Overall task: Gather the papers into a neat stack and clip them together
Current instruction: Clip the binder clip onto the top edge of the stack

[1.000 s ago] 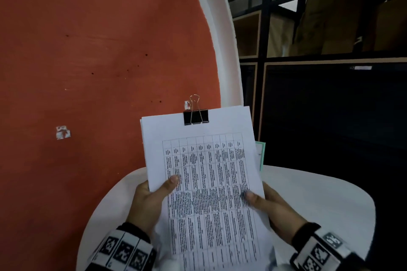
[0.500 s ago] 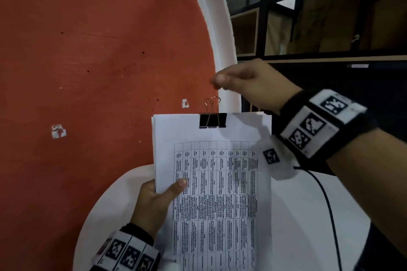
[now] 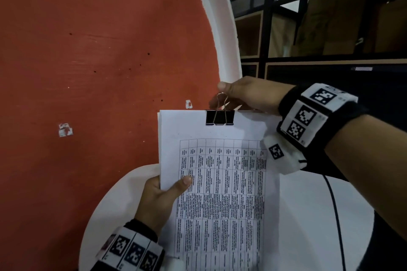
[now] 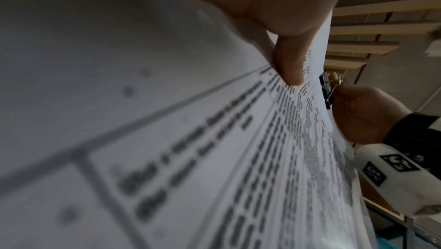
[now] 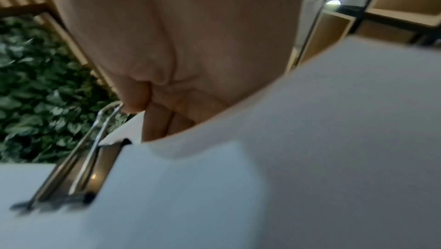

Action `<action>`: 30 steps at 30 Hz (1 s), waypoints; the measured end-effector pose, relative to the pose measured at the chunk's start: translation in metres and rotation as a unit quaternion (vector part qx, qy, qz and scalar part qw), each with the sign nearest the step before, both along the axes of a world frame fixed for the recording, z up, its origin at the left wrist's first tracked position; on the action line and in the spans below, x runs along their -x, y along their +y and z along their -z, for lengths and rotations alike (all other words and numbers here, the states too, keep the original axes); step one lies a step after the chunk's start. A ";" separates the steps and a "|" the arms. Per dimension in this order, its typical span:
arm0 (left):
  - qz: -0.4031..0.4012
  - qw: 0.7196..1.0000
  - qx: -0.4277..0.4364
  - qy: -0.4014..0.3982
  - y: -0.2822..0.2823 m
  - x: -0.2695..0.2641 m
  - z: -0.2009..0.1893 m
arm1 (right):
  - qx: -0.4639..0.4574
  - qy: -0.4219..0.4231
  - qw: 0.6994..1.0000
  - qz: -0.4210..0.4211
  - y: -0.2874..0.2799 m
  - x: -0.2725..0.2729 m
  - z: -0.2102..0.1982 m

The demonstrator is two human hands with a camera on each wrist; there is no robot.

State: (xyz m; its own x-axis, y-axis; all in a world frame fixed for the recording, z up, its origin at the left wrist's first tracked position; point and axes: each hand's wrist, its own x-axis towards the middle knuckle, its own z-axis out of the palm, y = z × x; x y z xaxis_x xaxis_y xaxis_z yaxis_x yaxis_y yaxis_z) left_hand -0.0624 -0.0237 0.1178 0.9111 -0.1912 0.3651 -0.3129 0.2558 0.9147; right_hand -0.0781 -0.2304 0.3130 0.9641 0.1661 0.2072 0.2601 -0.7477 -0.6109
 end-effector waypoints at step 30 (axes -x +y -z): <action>-0.030 0.998 0.013 0.055 0.008 -0.003 0.004 | -0.172 -0.088 0.974 0.118 -0.056 0.008 0.041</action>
State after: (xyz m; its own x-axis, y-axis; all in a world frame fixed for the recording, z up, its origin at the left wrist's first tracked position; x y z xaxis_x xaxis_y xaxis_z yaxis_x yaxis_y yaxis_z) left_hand -0.0598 -0.0159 0.1140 0.9555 -0.1269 0.2662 -0.2262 0.2641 0.9376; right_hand -0.0857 -0.2865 0.2724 0.9117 -0.1631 0.3771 0.2296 -0.5589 -0.7968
